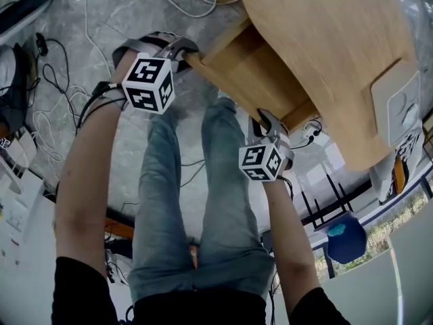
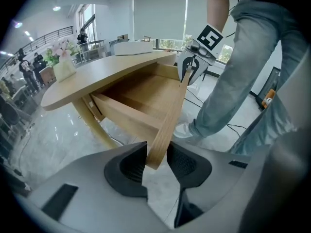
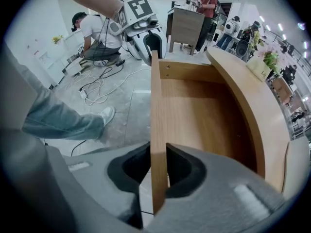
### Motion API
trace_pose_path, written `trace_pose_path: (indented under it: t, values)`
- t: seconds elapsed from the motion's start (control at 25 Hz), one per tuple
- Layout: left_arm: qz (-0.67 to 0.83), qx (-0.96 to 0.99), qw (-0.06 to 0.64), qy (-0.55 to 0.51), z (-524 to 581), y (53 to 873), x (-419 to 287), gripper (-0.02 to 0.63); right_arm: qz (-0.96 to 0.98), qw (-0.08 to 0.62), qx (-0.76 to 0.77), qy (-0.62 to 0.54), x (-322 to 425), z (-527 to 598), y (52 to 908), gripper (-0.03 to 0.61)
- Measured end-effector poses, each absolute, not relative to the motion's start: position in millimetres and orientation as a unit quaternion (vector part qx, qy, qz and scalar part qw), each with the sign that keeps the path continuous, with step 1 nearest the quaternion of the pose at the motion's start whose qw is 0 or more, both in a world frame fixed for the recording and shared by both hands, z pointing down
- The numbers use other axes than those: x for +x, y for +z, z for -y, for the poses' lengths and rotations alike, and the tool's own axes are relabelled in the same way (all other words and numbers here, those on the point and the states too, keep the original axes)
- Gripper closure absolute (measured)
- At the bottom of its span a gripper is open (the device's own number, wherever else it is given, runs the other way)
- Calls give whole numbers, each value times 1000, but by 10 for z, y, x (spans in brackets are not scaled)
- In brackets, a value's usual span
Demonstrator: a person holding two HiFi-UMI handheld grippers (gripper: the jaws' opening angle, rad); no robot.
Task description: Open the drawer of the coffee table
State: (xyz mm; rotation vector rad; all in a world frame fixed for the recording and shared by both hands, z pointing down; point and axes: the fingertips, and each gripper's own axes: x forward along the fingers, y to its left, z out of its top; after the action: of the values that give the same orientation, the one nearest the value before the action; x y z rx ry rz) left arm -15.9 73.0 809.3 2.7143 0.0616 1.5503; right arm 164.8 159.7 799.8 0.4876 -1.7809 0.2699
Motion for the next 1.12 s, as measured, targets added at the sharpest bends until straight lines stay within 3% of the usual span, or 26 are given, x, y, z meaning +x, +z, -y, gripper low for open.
trace_pose_path:
  t: [1.12]
  values:
    - [10, 878, 26, 477, -899, 8423, -252, 459, 740, 629, 203, 124, 1512, -1747, 8412, 499]
